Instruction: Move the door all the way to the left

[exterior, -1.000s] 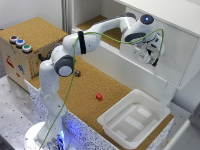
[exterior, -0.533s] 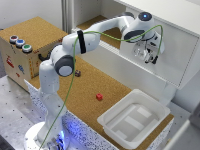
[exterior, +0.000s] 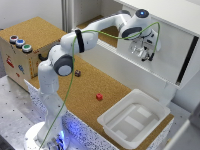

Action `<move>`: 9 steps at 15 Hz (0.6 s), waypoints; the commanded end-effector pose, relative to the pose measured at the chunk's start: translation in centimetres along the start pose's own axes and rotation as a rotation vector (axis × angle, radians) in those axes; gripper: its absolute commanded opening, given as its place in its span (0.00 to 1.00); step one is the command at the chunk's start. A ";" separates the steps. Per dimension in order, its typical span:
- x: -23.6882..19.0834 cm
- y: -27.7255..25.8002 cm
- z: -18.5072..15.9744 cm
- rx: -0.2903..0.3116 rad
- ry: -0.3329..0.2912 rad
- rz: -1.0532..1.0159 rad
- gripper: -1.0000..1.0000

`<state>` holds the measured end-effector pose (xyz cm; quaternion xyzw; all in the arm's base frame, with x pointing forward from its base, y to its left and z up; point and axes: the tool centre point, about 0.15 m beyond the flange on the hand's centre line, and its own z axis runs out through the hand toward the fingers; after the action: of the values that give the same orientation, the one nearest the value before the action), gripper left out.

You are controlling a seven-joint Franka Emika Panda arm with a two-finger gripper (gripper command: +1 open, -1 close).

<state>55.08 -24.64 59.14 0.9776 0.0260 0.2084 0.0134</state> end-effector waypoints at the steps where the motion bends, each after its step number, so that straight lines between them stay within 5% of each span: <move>1: -0.3 -7.5 5.0 -0.178 0.047 0.023 0.00; 9: -0.2 -14.1 4.6 -0.222 0.030 0.026 0.00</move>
<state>55.01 -16.86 59.14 0.9785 0.0154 0.2045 0.0235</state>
